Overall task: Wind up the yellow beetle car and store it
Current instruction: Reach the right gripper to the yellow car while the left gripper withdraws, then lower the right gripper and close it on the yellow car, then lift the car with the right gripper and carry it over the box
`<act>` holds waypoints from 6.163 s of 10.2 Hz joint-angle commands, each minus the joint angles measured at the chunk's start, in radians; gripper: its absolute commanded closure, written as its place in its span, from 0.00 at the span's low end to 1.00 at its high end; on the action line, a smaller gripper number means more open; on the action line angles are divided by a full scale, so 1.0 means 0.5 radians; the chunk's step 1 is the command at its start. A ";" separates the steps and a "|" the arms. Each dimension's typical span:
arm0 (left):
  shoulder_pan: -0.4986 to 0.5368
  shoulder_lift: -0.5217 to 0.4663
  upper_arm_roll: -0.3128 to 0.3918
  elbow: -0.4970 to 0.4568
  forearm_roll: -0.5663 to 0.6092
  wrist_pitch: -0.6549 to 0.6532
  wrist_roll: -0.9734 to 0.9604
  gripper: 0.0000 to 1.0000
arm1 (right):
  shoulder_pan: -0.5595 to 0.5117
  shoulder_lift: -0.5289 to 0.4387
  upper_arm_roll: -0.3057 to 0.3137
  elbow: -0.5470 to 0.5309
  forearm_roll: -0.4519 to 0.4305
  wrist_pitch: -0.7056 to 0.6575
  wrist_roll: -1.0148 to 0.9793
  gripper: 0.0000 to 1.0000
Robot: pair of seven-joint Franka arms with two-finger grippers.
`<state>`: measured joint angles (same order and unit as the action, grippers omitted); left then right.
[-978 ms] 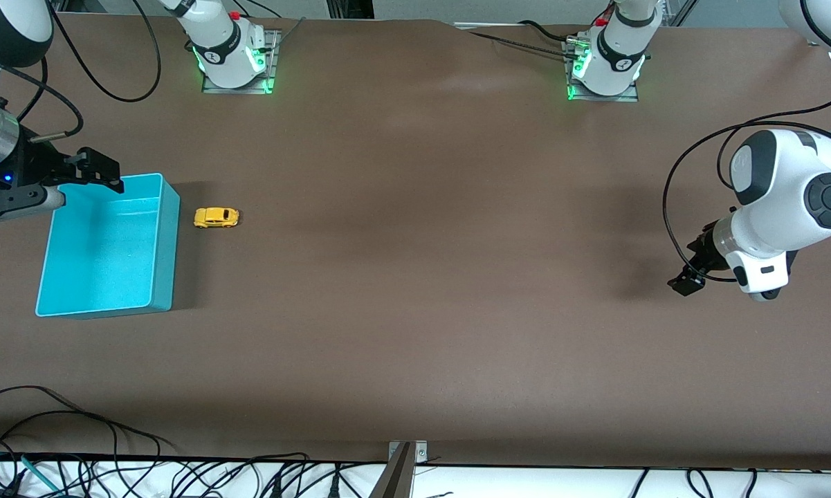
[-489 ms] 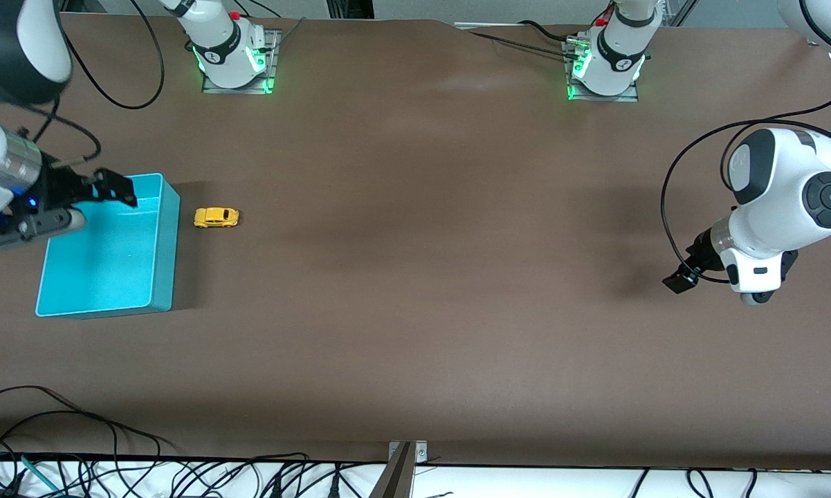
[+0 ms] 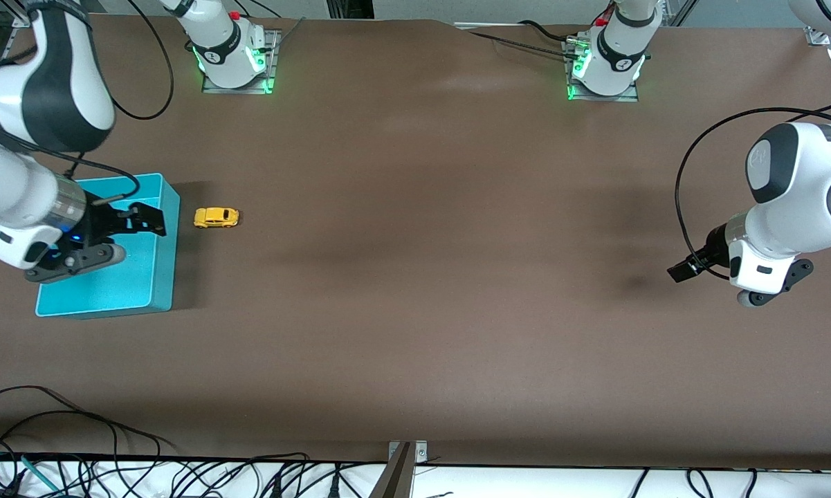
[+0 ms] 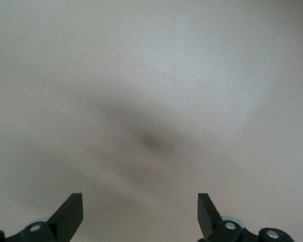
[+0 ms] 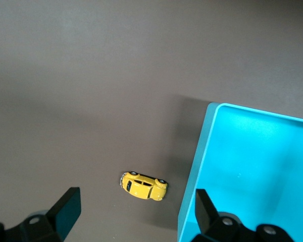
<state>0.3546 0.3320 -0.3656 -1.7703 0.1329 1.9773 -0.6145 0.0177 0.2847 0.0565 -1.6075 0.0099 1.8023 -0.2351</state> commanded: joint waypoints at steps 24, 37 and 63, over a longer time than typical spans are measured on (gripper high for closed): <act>-0.004 -0.023 -0.002 0.025 -0.039 -0.282 0.321 0.00 | -0.188 -0.302 0.285 -1.680 -0.014 1.610 -2.190 0.00; 0.018 -0.093 0.001 0.080 -0.020 -0.288 0.790 0.00 | -0.339 -0.103 0.295 -1.884 -0.014 2.083 -2.708 0.00; 0.058 -0.188 0.001 0.328 -0.045 -0.632 1.146 0.00 | -0.507 -0.883 0.127 -1.789 0.075 1.022 -3.551 0.79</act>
<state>0.3798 0.2313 -0.3658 -1.6294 0.1317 1.6828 -0.0707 -0.2047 -0.1637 0.1372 -2.5261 0.0264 2.3375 -1.9158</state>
